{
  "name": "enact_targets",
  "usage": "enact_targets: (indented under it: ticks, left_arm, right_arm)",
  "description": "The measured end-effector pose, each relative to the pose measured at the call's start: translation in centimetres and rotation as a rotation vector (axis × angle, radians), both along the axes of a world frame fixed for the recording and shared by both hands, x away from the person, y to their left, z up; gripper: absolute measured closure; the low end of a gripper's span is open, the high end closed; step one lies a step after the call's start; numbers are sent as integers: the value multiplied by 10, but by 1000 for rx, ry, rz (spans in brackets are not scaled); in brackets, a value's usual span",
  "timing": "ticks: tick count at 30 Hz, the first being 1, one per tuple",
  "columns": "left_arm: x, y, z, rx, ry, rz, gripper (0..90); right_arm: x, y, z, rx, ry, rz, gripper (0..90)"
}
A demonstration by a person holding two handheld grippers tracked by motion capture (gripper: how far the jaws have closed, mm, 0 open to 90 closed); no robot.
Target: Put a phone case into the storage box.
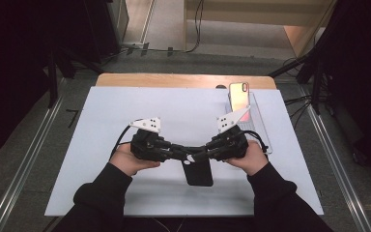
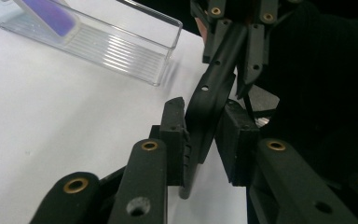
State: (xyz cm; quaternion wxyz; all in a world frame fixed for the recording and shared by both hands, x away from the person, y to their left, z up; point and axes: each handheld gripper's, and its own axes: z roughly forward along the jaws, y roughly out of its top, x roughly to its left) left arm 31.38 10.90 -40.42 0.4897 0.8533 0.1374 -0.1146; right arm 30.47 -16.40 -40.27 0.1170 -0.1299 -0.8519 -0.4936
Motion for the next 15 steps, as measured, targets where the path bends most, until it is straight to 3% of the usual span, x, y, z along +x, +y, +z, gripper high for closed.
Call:
enact_targets:
  ticks: [7, 15]
  left_arm:
    - [-3, -1, 2, -2, -24, -14, 773]
    - [-4, -1, 6, -2, 0, -14, 779]
  right_arm:
    - [2, -4, 0, 10, 10, -20, 763]
    - [3, -5, 1, 28, 4, -36, 701]
